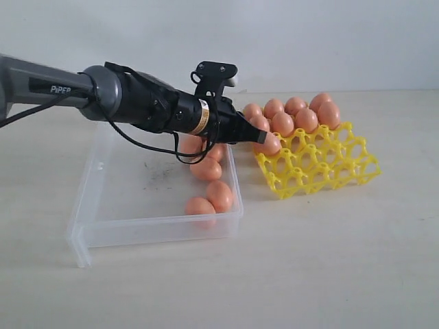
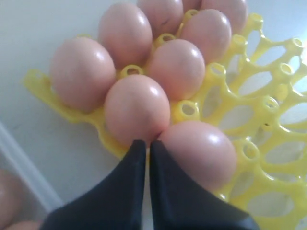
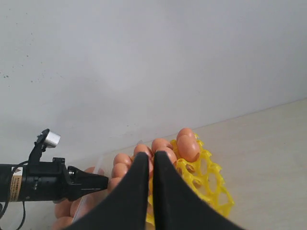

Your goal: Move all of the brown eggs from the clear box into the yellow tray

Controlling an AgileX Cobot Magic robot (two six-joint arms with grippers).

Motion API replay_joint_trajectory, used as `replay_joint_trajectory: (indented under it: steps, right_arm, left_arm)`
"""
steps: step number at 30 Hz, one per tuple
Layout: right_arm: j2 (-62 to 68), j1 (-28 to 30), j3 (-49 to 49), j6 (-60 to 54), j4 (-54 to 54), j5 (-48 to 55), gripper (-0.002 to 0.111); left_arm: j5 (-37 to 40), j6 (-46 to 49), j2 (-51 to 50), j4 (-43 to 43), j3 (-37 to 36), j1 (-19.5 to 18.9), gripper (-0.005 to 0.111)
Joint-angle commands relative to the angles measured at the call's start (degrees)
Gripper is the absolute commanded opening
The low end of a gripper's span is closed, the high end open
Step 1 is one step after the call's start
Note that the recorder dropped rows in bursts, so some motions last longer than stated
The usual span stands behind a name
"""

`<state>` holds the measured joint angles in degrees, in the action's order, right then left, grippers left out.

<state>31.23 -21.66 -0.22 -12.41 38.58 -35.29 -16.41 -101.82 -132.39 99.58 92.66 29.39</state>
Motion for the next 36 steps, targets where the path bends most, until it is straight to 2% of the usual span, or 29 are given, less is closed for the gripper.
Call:
replay_joint_trajectory:
  steps: [1, 5, 11, 16, 29, 31, 36]
  right_arm:
    - [0.2, 0.0, 0.2, -0.1, -0.1, 0.0, 0.0]
    - [0.2, 0.0, 0.2, -0.1, -0.1, 0.0, 0.0]
    - [0.2, 0.0, 0.2, -0.1, -0.1, 0.0, 0.0]
    - [0.2, 0.0, 0.2, -0.1, -0.1, 0.0, 0.0]
    - [0.2, 0.0, 0.2, -0.1, -0.1, 0.0, 0.0]
    - [0.2, 0.0, 0.2, -0.1, -0.1, 0.0, 0.0]
    - [0.2, 0.0, 0.2, -0.1, -0.1, 0.0, 0.0]
  left_arm:
    - [0.6, -1.4, -0.5, 0.4, 2.0, 1.7, 0.004]
    - [1.7, -0.7, 0.3, 0.4, 2.9, 1.7, 0.004]
    - [-5.0, -0.5, 0.3, 0.4, 5.6, 2.9, 0.004]
    - [-4.4, -1.9, 0.5, 0.4, 5.4, 4.0, 0.004]
    - [10.5, 1.3, 5.9, 0.4, -4.4, 4.0, 0.004]
    - [10.1, 0.0, 5.8, 0.4, -5.3, 4.0, 0.004]
    - [1.3, -1.8, 3.9, 0.4, -6.2, 4.2, 0.004]
